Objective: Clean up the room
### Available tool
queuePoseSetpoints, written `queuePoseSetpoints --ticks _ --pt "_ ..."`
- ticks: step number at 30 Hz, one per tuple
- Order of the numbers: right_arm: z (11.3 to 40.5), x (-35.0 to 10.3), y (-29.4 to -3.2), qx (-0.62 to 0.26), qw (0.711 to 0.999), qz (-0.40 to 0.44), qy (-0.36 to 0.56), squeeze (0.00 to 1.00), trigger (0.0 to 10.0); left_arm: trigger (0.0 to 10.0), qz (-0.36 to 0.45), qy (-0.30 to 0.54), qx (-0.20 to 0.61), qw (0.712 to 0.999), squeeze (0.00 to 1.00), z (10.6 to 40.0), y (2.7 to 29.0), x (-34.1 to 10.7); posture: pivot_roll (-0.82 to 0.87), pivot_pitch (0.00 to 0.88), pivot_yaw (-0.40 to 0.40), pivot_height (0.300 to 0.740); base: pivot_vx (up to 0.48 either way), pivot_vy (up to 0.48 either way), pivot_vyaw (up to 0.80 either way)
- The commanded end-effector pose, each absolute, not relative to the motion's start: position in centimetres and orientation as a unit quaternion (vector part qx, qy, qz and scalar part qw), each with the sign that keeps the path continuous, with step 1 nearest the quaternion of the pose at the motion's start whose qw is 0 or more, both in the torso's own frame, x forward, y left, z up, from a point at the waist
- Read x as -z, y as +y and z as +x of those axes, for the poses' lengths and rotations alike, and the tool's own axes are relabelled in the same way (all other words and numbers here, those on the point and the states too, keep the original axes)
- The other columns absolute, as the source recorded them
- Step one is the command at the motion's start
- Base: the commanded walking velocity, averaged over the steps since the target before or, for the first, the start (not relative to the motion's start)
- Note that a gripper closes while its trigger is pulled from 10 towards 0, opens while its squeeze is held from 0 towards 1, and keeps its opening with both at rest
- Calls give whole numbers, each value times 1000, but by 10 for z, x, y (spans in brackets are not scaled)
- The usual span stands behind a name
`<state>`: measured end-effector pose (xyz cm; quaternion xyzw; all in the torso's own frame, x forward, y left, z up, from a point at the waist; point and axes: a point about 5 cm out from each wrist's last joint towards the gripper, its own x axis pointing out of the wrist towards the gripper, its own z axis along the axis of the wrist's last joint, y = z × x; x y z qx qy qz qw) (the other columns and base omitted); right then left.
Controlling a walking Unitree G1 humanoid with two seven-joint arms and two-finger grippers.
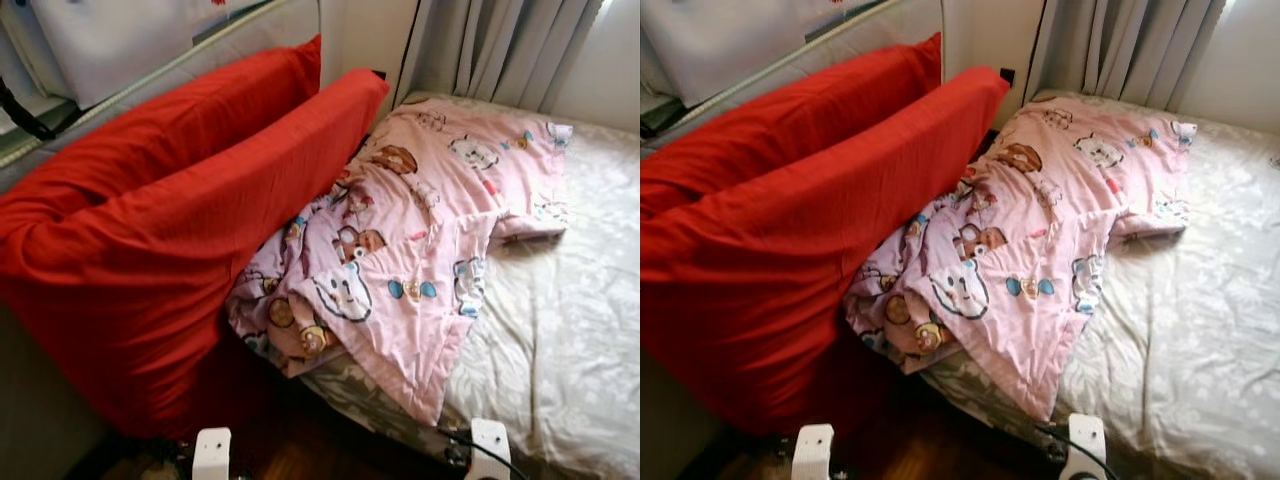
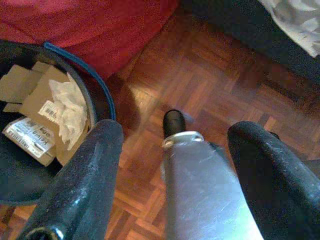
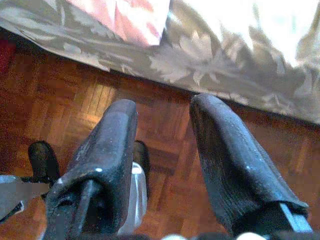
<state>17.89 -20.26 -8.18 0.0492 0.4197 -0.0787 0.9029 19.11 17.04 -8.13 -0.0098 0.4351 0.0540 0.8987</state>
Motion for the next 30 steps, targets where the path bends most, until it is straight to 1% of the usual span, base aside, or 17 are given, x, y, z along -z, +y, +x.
queuePoseSetpoints --ticks 1,6,8,9,11,14,16,30 --pt "177 82 -204 88 902 55 418 0 10000 10000 -11 446 -49 893 0 185 169 85 -123 118 -6 740 0 0 0" --pt "177 83 -203 94 902 63 416 0 10000 10000 -12 445 -44 894 0 185 169 85 -126 125 1 740 0 0 0" --pt "176 83 -203 100 901 70 417 0 10000 10000 -12 422 -47 905 0 182 182 83 -125 125 2 740 281 0 0" --pt "176 83 -203 100 901 70 417 0 10000 10000 -12 422 -47 905 0 182 182 83 -125 125 2 740 281 0 0" --pt "176 83 -203 101 900 71 418 0 10000 10000 -11 411 -48 910 0 179 190 82 -124 124 2 740 300 0 0" --pt "176 83 -203 101 900 73 418 0 10000 10000 -10 422 -49 905 0 171 195 86 -124 123 0 740 305 0 -779" --pt "177 82 -203 96 902 67 415 0 10000 10000 -10 436 -53 898 0 165 198 88 -123 123 -1 740 307 0 0" --pt "177 82 -204 92 905 68 410 0 10000 10000 -14 456 -59 888 0 151 203 93 -122 123 -8 740 308 0 0"
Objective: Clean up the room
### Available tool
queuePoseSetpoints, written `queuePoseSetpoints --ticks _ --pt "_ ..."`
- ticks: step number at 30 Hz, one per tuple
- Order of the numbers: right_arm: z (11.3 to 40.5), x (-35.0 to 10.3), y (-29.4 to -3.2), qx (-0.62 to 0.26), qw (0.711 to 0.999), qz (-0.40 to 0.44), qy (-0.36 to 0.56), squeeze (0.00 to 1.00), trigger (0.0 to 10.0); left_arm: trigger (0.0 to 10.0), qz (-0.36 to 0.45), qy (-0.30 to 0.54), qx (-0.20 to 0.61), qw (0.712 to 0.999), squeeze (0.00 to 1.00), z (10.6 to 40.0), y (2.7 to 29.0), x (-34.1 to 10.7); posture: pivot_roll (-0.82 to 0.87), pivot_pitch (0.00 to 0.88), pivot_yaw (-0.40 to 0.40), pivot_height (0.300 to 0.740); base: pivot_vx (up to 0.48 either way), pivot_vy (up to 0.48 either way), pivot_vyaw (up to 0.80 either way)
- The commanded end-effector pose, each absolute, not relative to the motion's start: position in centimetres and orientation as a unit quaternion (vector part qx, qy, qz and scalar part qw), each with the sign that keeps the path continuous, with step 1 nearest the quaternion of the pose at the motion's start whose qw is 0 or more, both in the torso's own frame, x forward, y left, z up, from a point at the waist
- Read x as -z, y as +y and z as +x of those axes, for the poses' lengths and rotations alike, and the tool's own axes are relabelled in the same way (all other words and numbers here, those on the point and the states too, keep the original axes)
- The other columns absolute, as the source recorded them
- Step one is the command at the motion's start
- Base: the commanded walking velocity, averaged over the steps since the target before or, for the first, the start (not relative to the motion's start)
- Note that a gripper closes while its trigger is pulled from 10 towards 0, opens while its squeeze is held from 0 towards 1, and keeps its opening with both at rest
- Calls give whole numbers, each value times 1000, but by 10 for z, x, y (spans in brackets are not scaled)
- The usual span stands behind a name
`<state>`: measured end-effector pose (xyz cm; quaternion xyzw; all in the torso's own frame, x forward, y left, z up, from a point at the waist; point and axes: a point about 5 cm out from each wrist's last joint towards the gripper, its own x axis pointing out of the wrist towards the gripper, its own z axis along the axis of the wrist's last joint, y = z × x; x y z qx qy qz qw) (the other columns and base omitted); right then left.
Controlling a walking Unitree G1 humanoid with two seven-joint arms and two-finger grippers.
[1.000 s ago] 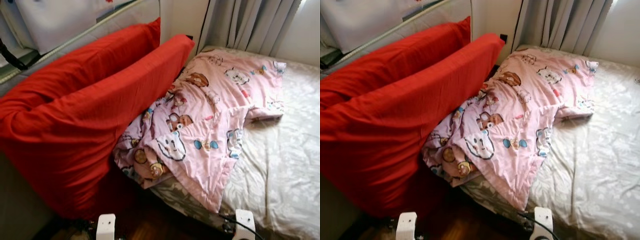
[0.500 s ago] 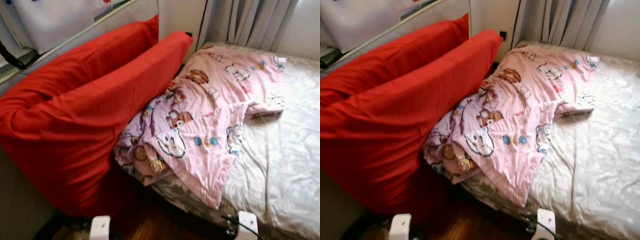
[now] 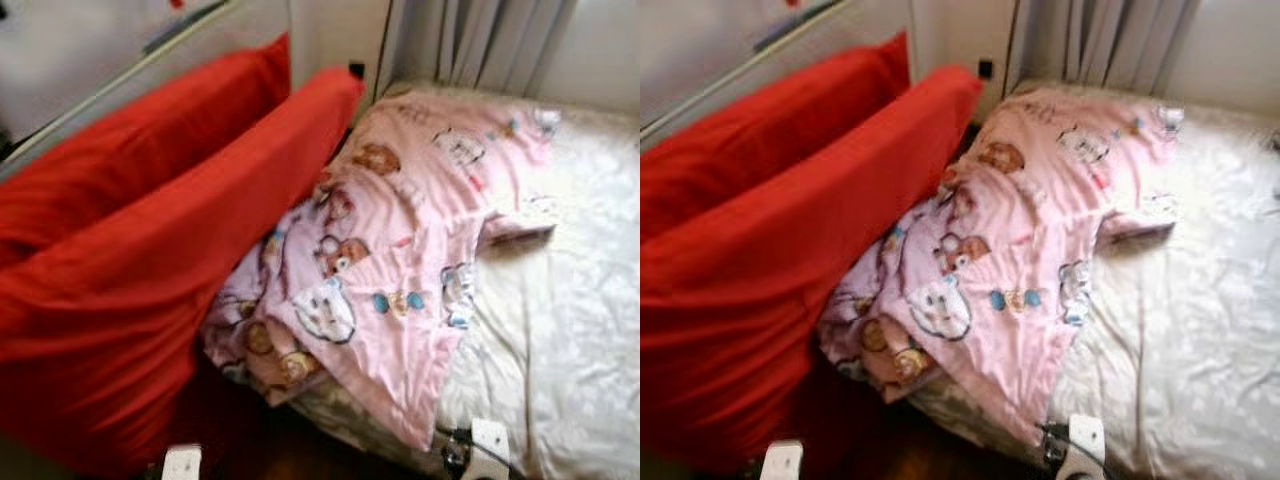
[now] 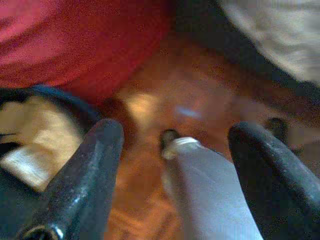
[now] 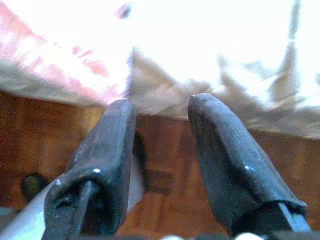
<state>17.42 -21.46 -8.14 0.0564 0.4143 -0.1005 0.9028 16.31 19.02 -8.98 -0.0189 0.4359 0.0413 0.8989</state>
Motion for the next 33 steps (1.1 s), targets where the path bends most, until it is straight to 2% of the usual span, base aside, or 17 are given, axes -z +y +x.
queuePoseSetpoints --ticks 1,8,14,15,21,23,24,25,26,28,33 --pt "178 81 -204 93 905 67 409 0 10000 10000 -13 456 -60 888 0 151 204 93 -121 124 -9 740 0 0 0" --pt "181 78 -203 82 918 76 381 0 10000 10000 -23 418 -76 905 0 163 209 86 -122 130 -7 740 0 0 0" --pt "186 73 -201 55 932 78 349 0 10000 10000 -41 350 -97 931 0 184 219 71 -120 136 -5 740 0 0 0" --pt "188 71 -199 39 940 75 331 0 10000 10000 -48 302 -97 947 0 198 221 60 -122 138 -5 740 0 0 0" --pt "189 69 -199 32 945 76 317 0 10000 10000 -49 265 -95 958 0 208 222 51 -126 136 -3 740 0 0 0" --pt "190 67 -199 30 950 75 303 0 10000 10000 -42 208 -90 973 0 221 222 36 -130 132 -1 740 0 0 0" --pt "232 32 -195 9 981 57 186 0 10000 10000 -32 144 -81 986 0 233 218 18 -130 127 2 740 0 0 0" --pt "232 32 -195 9 981 57 186 0 10000 10000 -32 144 -81 986 0 233 218 18 -130 127 2 740 0 0 0" --pt "250 12 -192 -2 991 51 127 0 10000 10000 -31 111 -77 990 0 238 213 7 -130 126 2 740 0 0 0" --pt "250 10 -188 -8 992 47 119 0 10000 10000 -30 89 -63 994 0 242 201 -2 -135 119 3 740 0 0 0" --pt "251 9 -184 -12 992 50 113 0 10000 10000 -31 76 -54 995 0 244 195 -6 -137 111 4 740 0 0 0"
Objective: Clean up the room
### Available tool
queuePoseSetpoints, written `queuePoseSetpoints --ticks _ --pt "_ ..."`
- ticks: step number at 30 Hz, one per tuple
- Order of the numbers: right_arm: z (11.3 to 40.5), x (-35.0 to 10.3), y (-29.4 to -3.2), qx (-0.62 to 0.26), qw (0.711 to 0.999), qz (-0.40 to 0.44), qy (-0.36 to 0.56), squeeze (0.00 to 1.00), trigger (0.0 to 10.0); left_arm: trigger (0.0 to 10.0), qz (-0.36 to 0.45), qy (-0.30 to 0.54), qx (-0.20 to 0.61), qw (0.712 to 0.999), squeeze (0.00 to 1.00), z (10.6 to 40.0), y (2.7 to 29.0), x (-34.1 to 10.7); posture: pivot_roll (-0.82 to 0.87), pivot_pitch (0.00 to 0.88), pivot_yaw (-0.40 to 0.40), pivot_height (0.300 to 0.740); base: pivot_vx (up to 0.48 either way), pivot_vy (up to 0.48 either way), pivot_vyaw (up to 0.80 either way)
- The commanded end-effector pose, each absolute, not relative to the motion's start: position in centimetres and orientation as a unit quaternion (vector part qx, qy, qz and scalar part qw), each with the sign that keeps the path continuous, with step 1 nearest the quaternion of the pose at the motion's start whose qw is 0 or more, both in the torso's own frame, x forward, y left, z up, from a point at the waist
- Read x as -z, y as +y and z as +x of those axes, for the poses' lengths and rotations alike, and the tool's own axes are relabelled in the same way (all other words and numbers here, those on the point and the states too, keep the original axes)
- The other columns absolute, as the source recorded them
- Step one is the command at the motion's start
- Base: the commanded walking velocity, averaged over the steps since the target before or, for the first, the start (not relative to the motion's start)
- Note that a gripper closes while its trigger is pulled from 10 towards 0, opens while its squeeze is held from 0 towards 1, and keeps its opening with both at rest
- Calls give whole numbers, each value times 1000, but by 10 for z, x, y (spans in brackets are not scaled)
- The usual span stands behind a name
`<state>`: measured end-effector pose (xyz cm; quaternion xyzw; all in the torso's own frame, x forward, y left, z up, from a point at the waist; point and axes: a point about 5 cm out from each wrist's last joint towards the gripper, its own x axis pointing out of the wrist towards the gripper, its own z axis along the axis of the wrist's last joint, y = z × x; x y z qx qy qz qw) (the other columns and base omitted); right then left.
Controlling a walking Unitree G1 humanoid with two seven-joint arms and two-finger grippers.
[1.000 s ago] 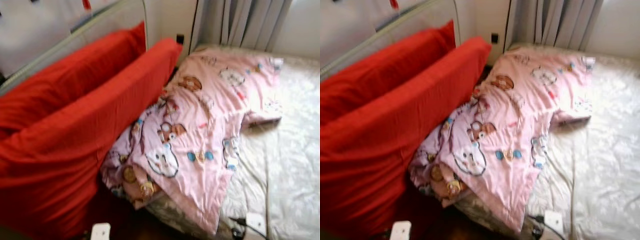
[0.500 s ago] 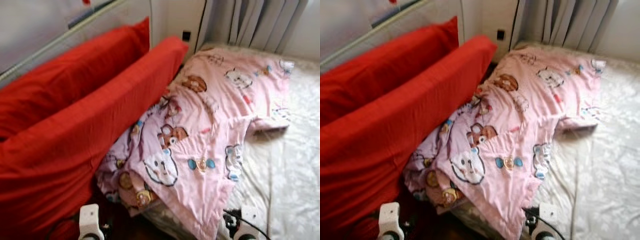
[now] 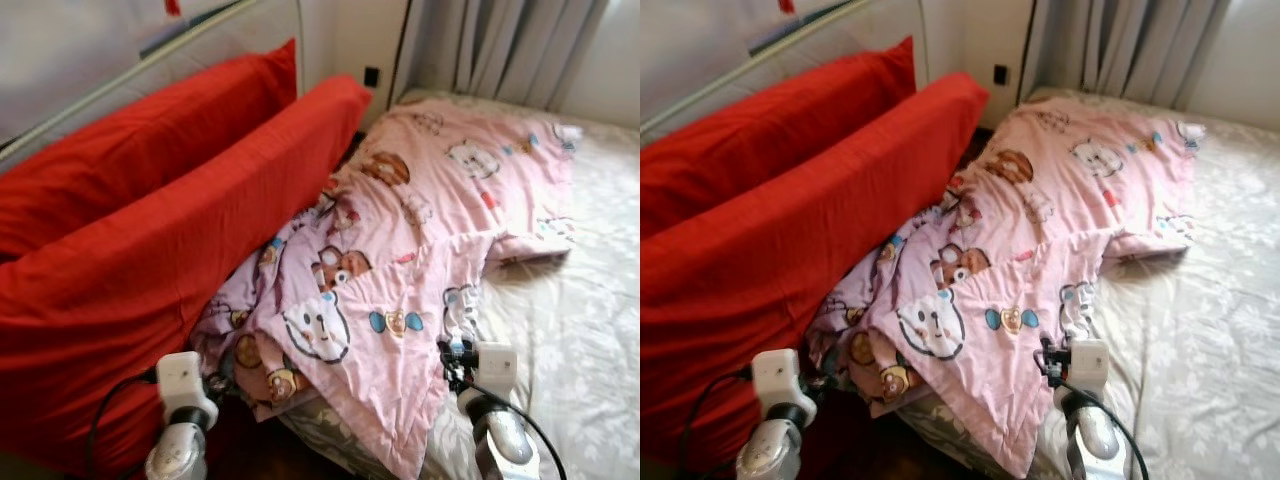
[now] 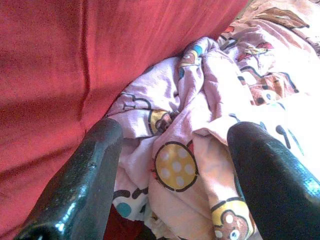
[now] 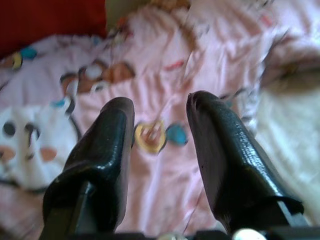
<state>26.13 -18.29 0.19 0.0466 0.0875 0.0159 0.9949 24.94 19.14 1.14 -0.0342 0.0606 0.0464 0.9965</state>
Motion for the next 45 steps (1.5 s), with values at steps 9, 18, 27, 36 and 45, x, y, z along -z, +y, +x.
queuePoseSetpoints --ticks 9,18,27,36,45 --pt "245 13 -175 -37 991 59 118 0 10000 10000 -31 73 -52 995 0 237 195 -7 -133 98 1 695 0 0 0" --pt "244 17 -171 -54 987 62 139 0 10000 10000 -31 82 -56 995 0 229 196 -6 -126 94 -4 690 0 0 0" --pt "245 17 -167 -56 987 59 140 0 10000 10000 -31 85 -64 994 0 228 199 -9 -102 90 -11 655 0 0 0" --pt "249 16 -159 -64 985 64 144 0 10000 10000 -27 82 -79 993 0 225 205 -12 -73 143 -30 655 0 0 0" --pt "252 19 -149 -76 981 64 165 0 10000 10000 -32 84 -85 992 0 223 202 -13 -48 183 -43 655 0 0 0"
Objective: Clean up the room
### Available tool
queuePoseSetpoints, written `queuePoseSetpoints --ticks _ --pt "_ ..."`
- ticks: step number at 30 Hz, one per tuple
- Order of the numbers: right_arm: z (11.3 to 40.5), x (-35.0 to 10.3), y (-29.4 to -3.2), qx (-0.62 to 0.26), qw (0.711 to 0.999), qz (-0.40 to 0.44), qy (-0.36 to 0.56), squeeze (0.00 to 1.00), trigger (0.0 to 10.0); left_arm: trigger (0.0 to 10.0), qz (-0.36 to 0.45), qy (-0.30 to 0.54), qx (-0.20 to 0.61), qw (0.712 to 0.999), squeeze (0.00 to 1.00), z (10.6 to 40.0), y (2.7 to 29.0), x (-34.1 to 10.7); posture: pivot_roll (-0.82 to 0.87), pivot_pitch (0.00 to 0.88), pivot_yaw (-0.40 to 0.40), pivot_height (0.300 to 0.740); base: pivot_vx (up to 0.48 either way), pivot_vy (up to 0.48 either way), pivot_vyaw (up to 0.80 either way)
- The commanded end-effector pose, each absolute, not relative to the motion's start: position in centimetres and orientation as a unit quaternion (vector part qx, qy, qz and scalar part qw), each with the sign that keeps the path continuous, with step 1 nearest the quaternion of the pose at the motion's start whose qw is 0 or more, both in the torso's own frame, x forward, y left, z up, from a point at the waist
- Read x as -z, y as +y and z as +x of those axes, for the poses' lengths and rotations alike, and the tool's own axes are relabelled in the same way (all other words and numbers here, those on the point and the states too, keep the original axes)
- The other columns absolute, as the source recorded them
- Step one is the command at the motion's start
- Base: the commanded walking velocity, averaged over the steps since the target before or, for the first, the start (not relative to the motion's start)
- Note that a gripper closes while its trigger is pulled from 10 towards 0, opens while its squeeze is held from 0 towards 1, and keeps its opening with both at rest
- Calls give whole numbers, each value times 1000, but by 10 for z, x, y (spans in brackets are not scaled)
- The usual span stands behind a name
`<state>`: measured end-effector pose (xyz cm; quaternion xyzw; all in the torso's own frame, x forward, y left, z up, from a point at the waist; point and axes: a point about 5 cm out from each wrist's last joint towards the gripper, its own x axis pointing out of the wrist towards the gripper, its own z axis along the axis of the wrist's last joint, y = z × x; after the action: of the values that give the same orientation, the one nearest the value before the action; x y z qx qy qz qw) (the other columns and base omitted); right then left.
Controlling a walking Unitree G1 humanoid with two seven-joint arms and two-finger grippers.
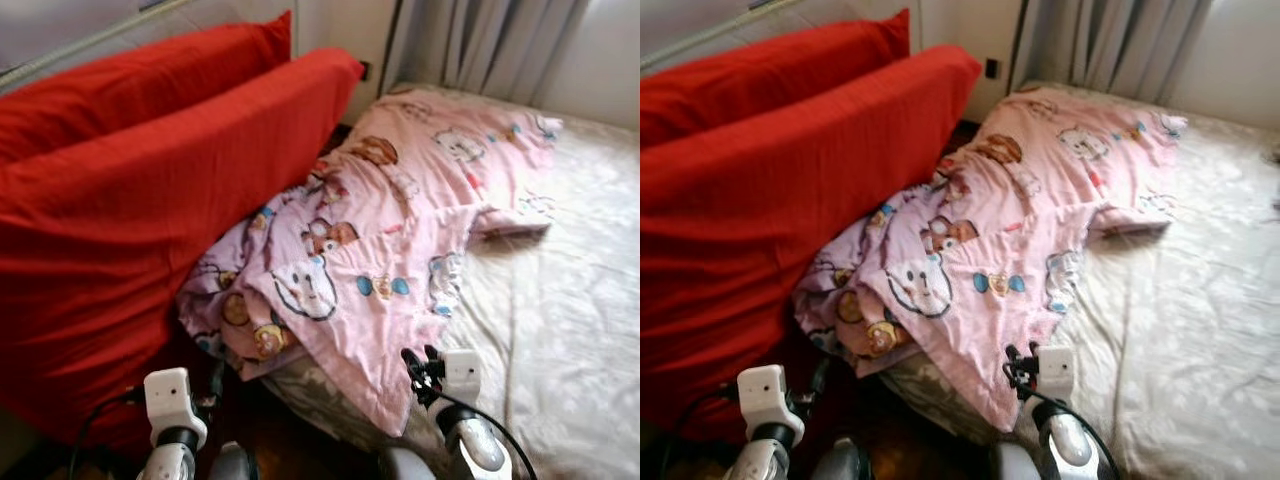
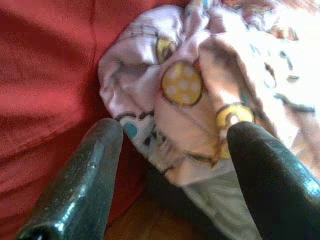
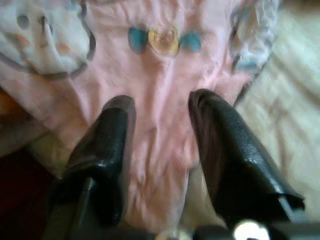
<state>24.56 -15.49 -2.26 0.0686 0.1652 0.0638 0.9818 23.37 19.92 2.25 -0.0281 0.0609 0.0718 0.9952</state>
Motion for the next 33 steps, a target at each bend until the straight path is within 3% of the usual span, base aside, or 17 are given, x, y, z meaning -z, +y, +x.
queuePoseSetpoints --ticks 1,11,33 --pt "253 19 -148 -76 981 64 165 0 10000 10000 -32 84 -85 992 0 223 202 -14 -48 183 -43 655 0 0 0" --pt "256 19 -142 -81 980 68 171 0 10000 10000 -32 83 -83 993 0 226 202 -17 -38 210 -32 637 0 0 0" --pt "273 14 -168 22 977 82 193 0 10000 10000 -25 76 -77 994 0 230 203 -27 -11 295 -19 614 0 0 0"
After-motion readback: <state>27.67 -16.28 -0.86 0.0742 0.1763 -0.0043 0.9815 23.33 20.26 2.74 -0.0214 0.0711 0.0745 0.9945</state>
